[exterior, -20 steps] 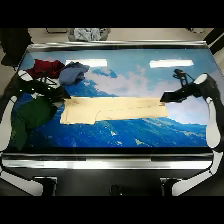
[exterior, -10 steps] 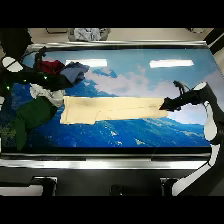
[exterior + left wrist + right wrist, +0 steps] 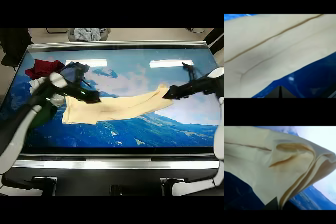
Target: Fold the shirts.
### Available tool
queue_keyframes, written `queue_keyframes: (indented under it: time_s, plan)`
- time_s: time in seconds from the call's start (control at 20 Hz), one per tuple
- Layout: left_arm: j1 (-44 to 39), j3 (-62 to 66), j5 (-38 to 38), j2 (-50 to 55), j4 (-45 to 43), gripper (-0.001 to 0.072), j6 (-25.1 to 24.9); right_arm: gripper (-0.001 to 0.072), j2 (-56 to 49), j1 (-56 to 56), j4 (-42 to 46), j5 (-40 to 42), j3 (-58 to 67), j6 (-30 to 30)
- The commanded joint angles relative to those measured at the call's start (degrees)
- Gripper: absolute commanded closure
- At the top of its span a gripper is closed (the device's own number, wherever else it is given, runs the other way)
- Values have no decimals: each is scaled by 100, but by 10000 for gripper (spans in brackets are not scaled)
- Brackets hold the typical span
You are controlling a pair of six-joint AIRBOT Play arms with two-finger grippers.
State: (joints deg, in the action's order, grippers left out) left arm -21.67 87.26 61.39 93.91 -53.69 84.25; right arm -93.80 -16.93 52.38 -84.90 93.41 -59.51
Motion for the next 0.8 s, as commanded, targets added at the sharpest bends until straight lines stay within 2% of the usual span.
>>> queue_keyframes:
  time_s: [0.0,0.25,0.5,0.65,0.75]
  plan:
    - [-710,-326,-1353,496,1272,682,197,681,1086,7,72,-446,2,61]
    - [-1438,-249,-2092,1412,3392,683,188,680,2044,4,90,-997,2,55]
    - [-2109,407,-2098,2267,4459,682,101,679,2487,4,35,-1163,2,-50]
    - [-2070,686,-1978,2378,4610,685,-623,679,2409,7,7,-881,2,-50]
    - [-1788,684,-1639,2063,4076,686,-844,679,2238,212,-61,-496,2,-46]
